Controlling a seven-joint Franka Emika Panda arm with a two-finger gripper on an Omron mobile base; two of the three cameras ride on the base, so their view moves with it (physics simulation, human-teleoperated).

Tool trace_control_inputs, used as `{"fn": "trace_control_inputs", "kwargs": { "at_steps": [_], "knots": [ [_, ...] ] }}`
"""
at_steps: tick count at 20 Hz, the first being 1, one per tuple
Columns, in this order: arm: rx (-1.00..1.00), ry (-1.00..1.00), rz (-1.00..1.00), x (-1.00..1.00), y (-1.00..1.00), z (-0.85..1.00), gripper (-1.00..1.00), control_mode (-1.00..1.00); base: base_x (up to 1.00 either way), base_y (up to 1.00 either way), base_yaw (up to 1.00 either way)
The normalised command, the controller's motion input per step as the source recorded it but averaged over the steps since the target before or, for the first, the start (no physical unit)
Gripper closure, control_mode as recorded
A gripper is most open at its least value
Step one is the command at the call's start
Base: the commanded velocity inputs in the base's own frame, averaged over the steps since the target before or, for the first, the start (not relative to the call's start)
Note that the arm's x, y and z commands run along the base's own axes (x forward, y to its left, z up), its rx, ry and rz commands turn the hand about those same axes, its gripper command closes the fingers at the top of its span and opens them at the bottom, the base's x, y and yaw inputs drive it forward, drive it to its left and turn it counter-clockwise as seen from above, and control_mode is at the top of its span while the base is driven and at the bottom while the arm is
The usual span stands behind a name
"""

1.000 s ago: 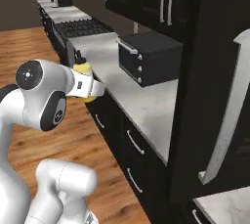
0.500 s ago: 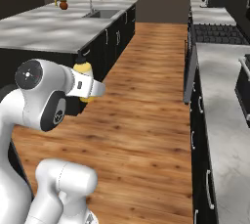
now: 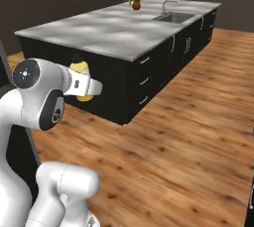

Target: The dining table condiment station is running low on mustard. Refill the condiment station by opening the cabinet and taking the mustard from the cabinet and placing it on the dining table.

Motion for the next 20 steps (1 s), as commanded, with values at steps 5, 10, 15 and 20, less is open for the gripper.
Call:
{"fn": "trace_control_inputs", "kwargs": {
  "at_steps": [5,10,15,20],
  "knots": [
    [0.0,0.0,0.0,0.0,0.0,0.0,1.0,1.0,1.0,-0.68,0.22],
    [0.0,0.0,0.0,0.0,0.0,0.0,1.0,1.0,1.0,-0.43,0.17],
    [0.0,0.0,0.0,0.0,0.0,0.0,1.0,1.0,1.0,-0.34,0.15],
    [0.0,0.0,0.0,0.0,0.0,0.0,1.0,1.0,1.0,-0.13,0.11]
  ]
}}
